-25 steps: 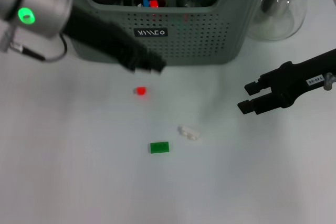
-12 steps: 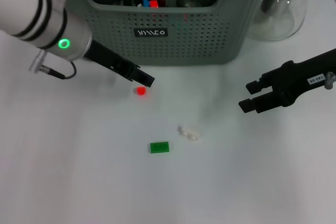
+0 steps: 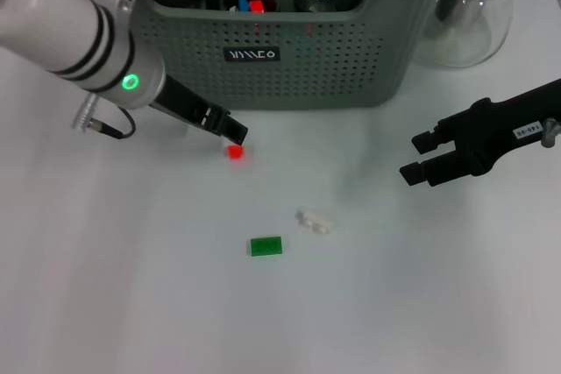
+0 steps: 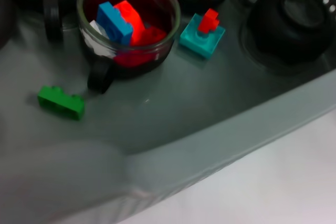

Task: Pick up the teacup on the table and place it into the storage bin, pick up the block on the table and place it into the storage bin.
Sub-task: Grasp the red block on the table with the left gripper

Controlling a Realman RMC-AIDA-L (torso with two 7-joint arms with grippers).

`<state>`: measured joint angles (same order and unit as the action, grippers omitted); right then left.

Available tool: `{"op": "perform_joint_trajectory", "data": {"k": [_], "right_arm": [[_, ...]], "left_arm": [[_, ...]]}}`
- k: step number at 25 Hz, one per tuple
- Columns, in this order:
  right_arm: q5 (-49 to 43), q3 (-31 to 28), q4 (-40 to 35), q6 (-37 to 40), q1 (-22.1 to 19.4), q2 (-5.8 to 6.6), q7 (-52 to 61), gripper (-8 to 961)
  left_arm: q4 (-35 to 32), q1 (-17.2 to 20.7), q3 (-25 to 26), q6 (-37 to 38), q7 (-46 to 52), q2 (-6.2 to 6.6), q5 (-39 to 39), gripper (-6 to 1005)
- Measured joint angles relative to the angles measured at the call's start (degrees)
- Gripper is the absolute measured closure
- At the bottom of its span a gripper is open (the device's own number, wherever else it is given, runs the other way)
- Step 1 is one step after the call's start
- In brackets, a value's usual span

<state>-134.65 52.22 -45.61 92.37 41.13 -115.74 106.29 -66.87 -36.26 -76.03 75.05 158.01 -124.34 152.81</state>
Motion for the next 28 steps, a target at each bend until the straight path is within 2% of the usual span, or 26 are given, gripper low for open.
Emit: {"op": "perform_joint_trajectory", "data": {"k": [14, 28], "right_arm": [[0.01, -0.02, 0.17, -0.51, -0.34, -0.17, -0.99, 292], [0.01, -0.13, 0.21, -0.9, -0.36, -0.22, -1.26, 292]], "left_arm": [[2.75, -0.38, -8.04, -4.8, 5.19, -0.17, 0.25, 277], [5.29, -1.25, -9.22, -8.11, 6.81, -0.2, 1.74, 279]]}}
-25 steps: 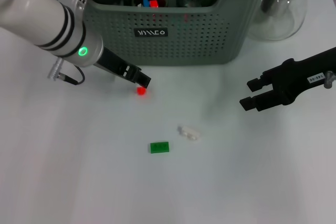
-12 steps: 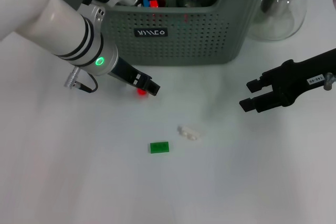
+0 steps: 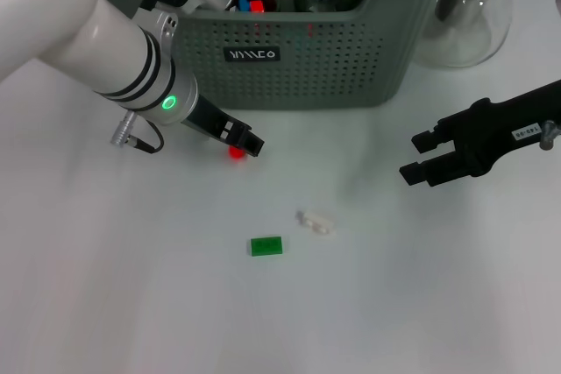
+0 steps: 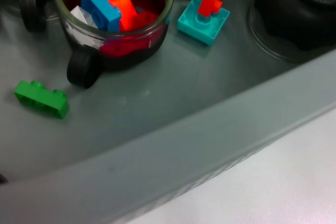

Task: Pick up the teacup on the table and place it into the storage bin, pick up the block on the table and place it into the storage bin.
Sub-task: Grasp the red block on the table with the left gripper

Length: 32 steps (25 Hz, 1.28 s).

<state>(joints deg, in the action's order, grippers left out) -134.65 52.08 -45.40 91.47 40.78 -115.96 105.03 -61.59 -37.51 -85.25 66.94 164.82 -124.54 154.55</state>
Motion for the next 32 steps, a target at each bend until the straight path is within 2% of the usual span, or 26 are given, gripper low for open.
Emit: {"op": "perform_joint_trajectory", "data": {"k": [24, 29, 32], "right_arm": [[0.0, -0.14, 0.05, -0.33, 0.01, -0.15, 0.0, 292], [0.0, -0.14, 0.05, -0.33, 0.0, -0.15, -0.03, 292], [0.0, -0.14, 0.06, -0.33, -0.03, -0.15, -0.08, 292]], "left_arm": [[1.48, -0.19, -1.99, -1.11, 1.34, -0.17, -0.37, 278], [1.47, -0.13, -3.31, -1.11, 1.44, -0.18, -0.2, 409], [1.44, -0.15, -3.75, -1.11, 1.55, -0.18, -0.13, 525]]}}
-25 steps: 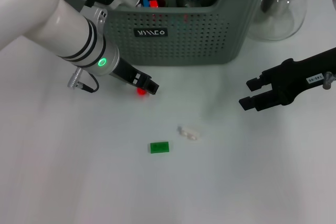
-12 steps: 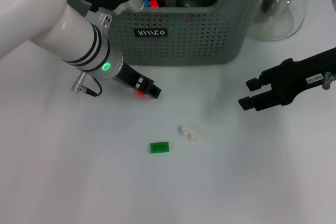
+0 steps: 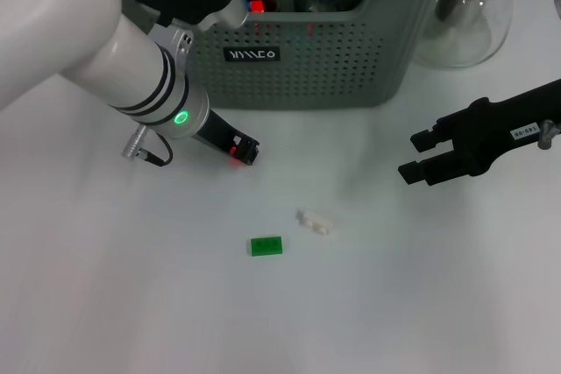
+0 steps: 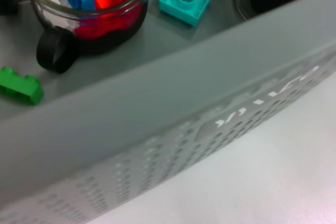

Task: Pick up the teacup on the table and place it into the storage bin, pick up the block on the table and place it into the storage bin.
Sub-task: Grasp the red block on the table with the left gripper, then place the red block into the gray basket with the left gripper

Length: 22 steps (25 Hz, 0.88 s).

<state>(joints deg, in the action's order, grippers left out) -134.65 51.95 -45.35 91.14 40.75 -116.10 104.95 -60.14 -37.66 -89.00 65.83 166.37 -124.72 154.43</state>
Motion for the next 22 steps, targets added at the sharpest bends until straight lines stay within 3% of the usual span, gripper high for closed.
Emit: {"op": "perform_joint_trajectory", "data": {"k": [10, 13, 18, 22], "right_arm": [[0.0, 0.0, 0.0, 0.0, -0.51, -0.07, -0.29, 292], [0.1, 0.0, -0.01, 0.0, -0.58, 0.09, -0.42, 292], [0.11, 0.0, -0.03, -0.01, -0.59, 0.23, -0.47, 292], [0.14, -0.07, -0.08, 0.02, -0.64, 0.26, -0.47, 292]], "left_arm": [[-1.24, -0.04, -0.57, 0.52, 0.67, 0.04, 0.11, 813], [-3.89, 0.24, -0.42, 3.69, 0.49, 0.22, 0.16, 801], [-17.03, 4.53, 2.69, 14.13, -3.94, 0.11, -3.11, 782], [-29.16, 7.41, 12.32, 24.35, -11.59, 0.25, -19.26, 766]]}}
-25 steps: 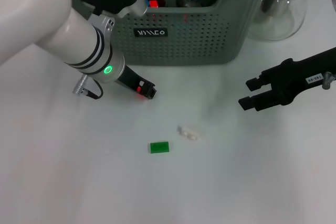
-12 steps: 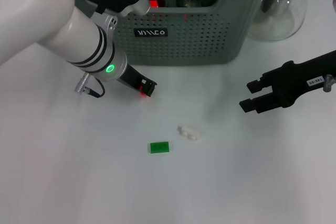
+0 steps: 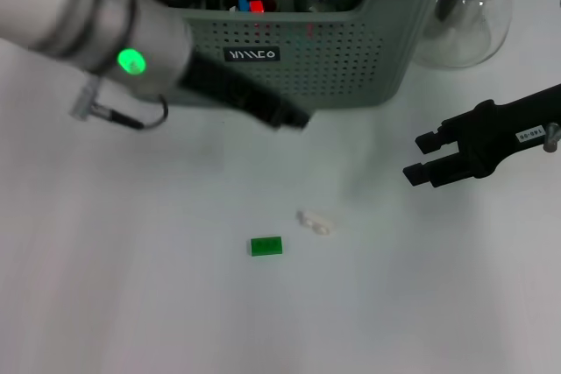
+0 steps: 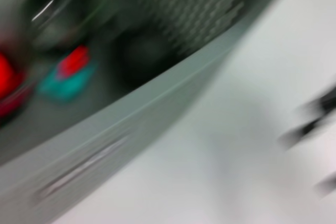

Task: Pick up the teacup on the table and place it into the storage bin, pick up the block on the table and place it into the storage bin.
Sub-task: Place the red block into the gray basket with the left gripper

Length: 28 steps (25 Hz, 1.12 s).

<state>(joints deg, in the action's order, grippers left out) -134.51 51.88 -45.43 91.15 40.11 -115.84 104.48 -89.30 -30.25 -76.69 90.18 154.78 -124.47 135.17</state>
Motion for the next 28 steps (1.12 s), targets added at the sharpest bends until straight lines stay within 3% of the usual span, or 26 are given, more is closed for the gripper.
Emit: {"op": "perform_joint_trajectory", "data": {"k": [4, 8, 12, 20, 25, 28], "right_arm": [[0.01, -0.02, -0.03, -0.02, -0.03, 0.0, 0.01, 293], [-0.07, -0.03, -0.03, -0.01, 0.06, 0.01, 0.3, 293], [-0.09, -0.03, 0.0, -0.02, 0.22, 0.08, 0.54, 293], [-0.1, -0.02, -0.01, -0.58, 0.82, 0.1, 1.26, 293], [-0.1, -0.02, -0.19, -0.76, 1.25, 0.02, 1.26, 293], [-0.07, -0.02, -0.38, -0.83, 1.37, -0.08, 1.21, 293]], "left_arm": [[-3.09, -1.12, 10.92, 4.3, -6.82, 0.44, -14.68, 750], [-1.74, -4.96, 18.76, 0.76, -11.29, 1.09, -16.85, 735], [4.88, -9.57, 18.89, -8.43, -11.99, 3.16, -11.94, 719], [26.08, -22.23, 18.46, -23.54, -8.92, 4.79, 3.29, 688], [37.86, -28.3, 18.46, -31.28, -4.64, 5.27, 12.83, 668], [41.36, -29.82, 18.48, -35.31, -2.41, 4.96, 17.22, 656]]}}
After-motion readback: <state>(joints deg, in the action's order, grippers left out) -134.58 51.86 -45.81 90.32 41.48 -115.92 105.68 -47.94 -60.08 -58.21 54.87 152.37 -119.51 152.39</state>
